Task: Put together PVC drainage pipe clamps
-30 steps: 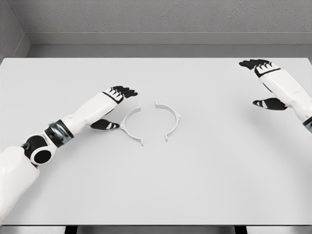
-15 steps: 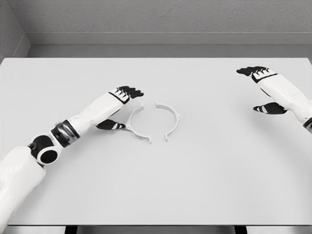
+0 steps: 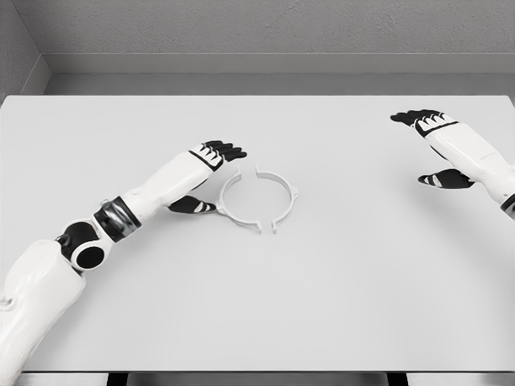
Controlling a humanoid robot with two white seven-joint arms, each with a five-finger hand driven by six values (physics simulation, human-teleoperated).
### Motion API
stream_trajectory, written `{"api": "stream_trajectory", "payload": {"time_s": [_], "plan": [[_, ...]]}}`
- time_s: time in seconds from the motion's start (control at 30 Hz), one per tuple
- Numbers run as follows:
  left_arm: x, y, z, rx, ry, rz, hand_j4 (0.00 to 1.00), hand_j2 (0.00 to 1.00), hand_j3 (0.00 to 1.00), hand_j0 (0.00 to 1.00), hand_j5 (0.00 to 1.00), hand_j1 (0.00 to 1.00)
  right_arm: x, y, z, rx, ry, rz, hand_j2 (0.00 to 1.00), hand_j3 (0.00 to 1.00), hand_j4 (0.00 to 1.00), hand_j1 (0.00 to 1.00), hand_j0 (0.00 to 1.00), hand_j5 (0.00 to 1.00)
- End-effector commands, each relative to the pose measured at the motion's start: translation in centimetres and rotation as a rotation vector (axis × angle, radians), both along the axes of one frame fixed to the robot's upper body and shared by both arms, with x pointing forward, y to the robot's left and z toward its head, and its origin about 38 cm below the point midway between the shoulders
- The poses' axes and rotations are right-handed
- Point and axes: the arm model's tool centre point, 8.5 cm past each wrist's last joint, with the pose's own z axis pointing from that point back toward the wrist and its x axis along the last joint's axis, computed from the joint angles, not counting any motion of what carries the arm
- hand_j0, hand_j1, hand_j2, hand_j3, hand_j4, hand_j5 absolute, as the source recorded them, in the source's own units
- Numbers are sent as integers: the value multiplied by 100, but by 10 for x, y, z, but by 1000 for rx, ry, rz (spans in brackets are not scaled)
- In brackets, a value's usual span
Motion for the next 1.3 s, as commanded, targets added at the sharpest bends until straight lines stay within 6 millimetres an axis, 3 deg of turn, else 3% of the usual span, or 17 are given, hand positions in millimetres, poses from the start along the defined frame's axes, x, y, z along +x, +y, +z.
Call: {"api": "stream_trajectory", "payload": {"time_s": [0.0,0.3,0.5,1.27], "plan": [[0,0,1,-6,0,0,100,100,100,100,100,100,0,0,1,9,-1,0,100,100,100,100,100,100],[8,9,6,5,-10,21,100,100,100,100,100,100,0,0,0,8,0,-1,100,100,100,100,100,100],[16,10,-1,17,13,35,100,100,100,100,100,100,-1,-5,3,10,-8,-13,100,100,100,100,100,100],[19,-11,-2,-4,14,15,100,100,100,100,100,100,-2,-3,3,10,-10,-10,100,100,100,100,100,100]]}}
